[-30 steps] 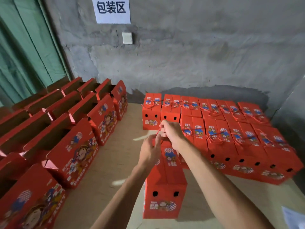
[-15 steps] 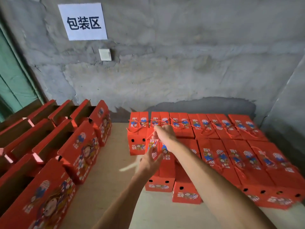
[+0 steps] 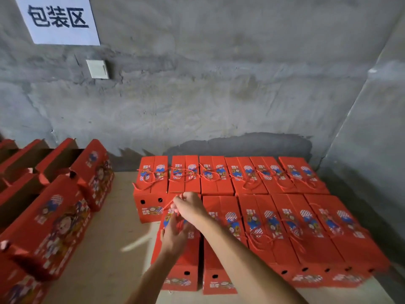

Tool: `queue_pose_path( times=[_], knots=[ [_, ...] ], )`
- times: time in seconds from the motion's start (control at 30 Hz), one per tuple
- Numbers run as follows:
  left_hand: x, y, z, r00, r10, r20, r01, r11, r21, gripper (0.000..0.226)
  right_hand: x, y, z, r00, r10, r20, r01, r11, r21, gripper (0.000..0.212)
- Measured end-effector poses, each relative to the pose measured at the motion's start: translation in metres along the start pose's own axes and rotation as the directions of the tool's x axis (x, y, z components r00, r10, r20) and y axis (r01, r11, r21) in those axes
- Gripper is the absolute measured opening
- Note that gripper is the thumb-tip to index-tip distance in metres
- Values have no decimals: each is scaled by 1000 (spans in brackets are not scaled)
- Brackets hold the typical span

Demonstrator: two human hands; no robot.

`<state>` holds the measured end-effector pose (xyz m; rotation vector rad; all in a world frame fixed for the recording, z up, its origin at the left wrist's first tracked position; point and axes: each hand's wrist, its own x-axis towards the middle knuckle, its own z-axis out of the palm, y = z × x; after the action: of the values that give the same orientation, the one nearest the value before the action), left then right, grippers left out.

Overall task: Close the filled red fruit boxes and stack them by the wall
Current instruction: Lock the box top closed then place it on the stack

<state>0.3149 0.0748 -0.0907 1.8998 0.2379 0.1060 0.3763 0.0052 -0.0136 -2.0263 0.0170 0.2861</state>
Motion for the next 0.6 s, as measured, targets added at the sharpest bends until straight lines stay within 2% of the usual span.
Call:
queue_pose_path(
  times=[0.03,0.1,0.23,0.3,0.4,0.47,0.6],
  knots=[
    [-4,7,-1,999,36,-15,-37,997,-73,22,-7,-2,-5,1000,-12,-23,10,999,-50,28],
    [-15,25,-4,997,68,-46,-70,997,-40,17,-28,-7,-18,998,-19,-67,9,989,-146,23],
    [-53,51,-9,989,73,-130,-58,991,122,37,-79,-5,-43,994,-70,-80,44,956,-291,33],
    [-85,59,-16,976,155,-156,-124,974,189,40,-108,0,-48,991,-103,-84,77,961,-266,30],
    [-145,63,-34,952,273,-140,-255,958,130,29,-146,9,-28,987,-159,-32,150,969,-194,23],
    [-180,53,-55,955,249,-162,-237,967,90,29,-166,15,4,984,-180,-1,179,978,-108,20],
    [-236,7,-130,946,83,-312,-71,996,49,23,-208,11,100,966,-221,134,223,975,3,16]
  ],
)
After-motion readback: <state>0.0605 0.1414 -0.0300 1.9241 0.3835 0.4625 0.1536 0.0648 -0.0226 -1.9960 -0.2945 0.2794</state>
